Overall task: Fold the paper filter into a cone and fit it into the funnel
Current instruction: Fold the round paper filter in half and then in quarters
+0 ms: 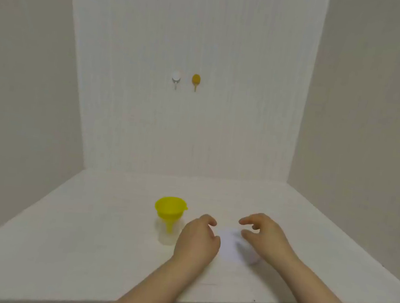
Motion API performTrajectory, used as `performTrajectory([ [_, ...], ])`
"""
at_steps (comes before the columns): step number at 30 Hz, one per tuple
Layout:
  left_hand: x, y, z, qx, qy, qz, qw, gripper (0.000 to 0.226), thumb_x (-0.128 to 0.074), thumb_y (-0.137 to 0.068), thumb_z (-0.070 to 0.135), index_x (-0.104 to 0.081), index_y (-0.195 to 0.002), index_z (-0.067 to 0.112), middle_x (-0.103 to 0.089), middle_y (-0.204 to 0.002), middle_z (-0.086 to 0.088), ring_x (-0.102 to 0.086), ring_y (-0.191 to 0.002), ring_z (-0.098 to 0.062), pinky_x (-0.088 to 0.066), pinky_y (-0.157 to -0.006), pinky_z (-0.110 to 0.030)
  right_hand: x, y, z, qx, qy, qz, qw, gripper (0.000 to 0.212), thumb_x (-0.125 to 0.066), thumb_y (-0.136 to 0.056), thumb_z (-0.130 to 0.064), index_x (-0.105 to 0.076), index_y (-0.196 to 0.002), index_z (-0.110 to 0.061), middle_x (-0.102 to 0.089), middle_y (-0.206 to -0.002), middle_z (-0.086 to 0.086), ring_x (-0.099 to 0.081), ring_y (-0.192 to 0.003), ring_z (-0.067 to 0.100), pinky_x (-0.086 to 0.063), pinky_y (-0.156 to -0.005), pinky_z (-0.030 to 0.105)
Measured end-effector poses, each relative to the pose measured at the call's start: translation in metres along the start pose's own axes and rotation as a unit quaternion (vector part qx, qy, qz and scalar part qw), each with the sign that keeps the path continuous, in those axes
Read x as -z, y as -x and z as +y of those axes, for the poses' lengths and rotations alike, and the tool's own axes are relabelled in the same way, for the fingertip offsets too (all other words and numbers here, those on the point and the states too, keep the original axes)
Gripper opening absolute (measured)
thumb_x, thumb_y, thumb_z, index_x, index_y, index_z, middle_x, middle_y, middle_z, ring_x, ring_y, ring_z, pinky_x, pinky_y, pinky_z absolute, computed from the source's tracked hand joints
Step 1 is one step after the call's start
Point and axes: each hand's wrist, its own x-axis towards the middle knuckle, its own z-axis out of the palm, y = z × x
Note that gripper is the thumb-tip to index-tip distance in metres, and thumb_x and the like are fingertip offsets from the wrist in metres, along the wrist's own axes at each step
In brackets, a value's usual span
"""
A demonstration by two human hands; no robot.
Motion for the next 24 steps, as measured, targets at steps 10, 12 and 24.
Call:
performTrajectory([
  [10, -0.033, -0.025, -0.006, 0.066, -0.222, -0.067, 0.971, 0.055, -0.055, -0.077, 0.052, -0.053, -0.116, 0.014, -0.05, -0.125, -0.008, -0.04, -0.121, -0.029, -0.038, -0.093, -0.034, -0.015, -0.006, 0.015, 0.004, 0.242, -0.189, 0.952, 0.059, -0.046, -0.085, -0.054, -0.035, -0.139, -0.032, -0.005, -0.159, 0.0, 0.004, -0.145, 0.026, -0.008, -0.116, 0.039],
  [12, -0.036, -0.026, -0.007, 0.084, -0.224, -0.061, 0.969, 0.06, -0.056, -0.074, 0.055, -0.052, -0.116, 0.013, -0.047, -0.127, -0.009, -0.038, -0.122, -0.029, -0.036, -0.094, -0.034, -0.015, -0.005, 0.016, 0.005, 0.264, -0.217, 0.94, 0.058, -0.04, -0.087, -0.055, -0.032, -0.14, -0.033, -0.001, -0.159, 0.002, 0.008, -0.145, 0.029, -0.004, -0.117, 0.042],
  [24, -0.037, -0.039, 0.01, 0.163, -0.265, -0.113, 0.944, 0.071, -0.06, -0.068, 0.054, -0.046, -0.127, 0.017, -0.036, -0.139, -0.01, -0.029, -0.13, -0.027, -0.032, -0.102, -0.034, -0.022, 0.001, 0.023, 0.001, 0.292, -0.274, 0.916, 0.057, -0.016, -0.095, -0.049, -0.002, -0.146, -0.03, 0.012, -0.158, 0.006, 0.017, -0.144, 0.025, 0.009, -0.116, 0.041],
])
